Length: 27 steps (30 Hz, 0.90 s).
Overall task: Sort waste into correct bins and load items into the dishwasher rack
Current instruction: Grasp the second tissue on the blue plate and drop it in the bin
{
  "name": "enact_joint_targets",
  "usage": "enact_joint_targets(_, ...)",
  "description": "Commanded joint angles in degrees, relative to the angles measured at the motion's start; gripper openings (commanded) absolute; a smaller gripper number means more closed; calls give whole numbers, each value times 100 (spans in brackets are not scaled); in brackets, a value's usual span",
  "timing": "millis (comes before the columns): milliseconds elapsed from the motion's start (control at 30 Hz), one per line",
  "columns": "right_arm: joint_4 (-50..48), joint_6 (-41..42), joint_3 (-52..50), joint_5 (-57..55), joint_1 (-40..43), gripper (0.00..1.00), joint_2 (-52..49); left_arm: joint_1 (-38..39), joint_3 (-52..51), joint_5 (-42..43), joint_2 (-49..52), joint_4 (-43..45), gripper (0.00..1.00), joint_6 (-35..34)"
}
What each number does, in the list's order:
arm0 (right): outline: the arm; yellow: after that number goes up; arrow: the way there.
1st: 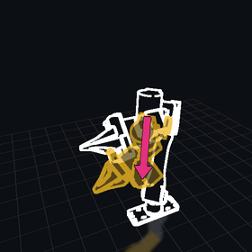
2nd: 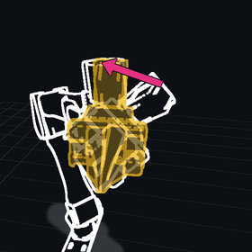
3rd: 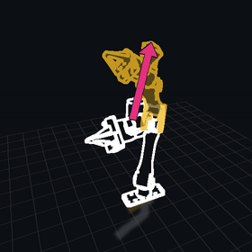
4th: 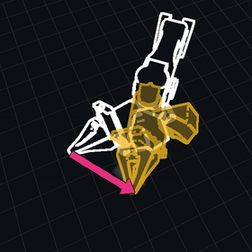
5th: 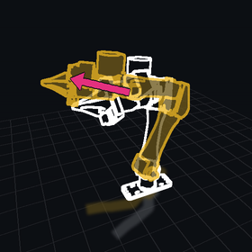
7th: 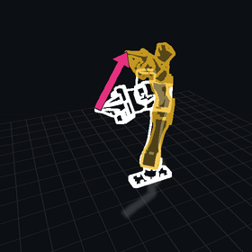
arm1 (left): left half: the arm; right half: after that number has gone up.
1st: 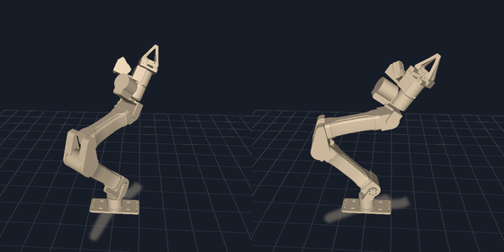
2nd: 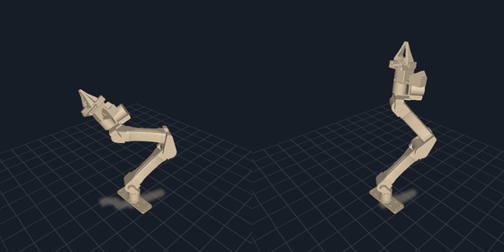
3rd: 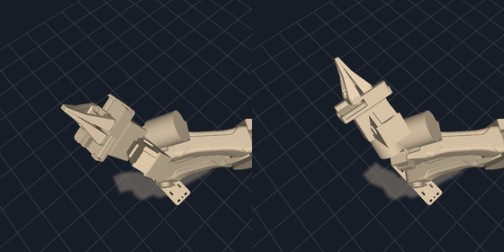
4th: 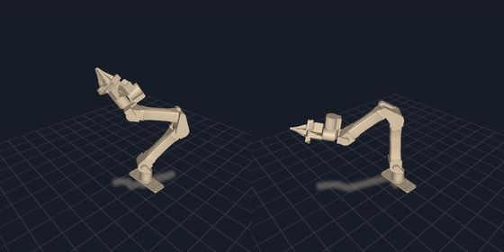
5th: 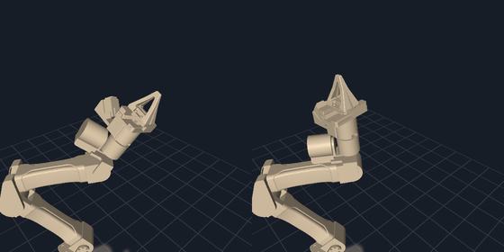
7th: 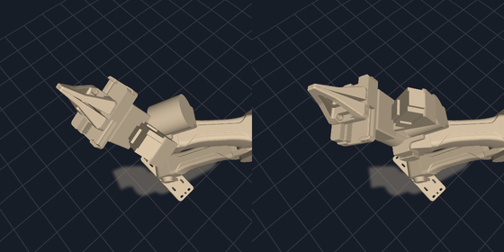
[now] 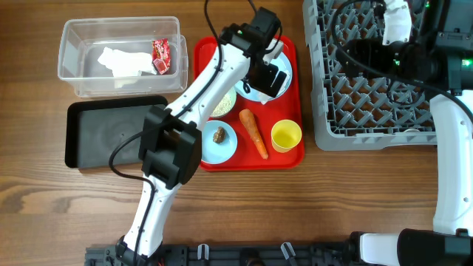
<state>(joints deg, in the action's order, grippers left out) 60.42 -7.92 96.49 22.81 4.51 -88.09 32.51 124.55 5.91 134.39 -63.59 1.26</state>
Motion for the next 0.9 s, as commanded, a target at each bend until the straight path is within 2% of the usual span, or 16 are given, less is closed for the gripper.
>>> enact_joint_targets(0,11,61,52,-50,7,92,-85,-35,-7,2,245,214,100,153)
enact_joint_targets(333,13,55,52,-52,7,94,-85,9,-7,2,654,857,98,153)
enact_joint_targets(500,15,39,52,-55,7,94,-85,63,-7,2,804,894,85,153)
enact_joint_targets(733,15,39,52,-184,7,93,-85,114,-7,2,868,901,43,151)
enact_joint_targets(767,17,42,52,-186,7,94,-85,116,-7,2,868,898,35,151)
enact_joint_targets(800,26,39,52,-186,7,94,-85,122,-7,2,868,892,24,149)
enact_joint_targets(867,31,39,52,-186,7,93,-85,125,-7,0,868,881,13,149)
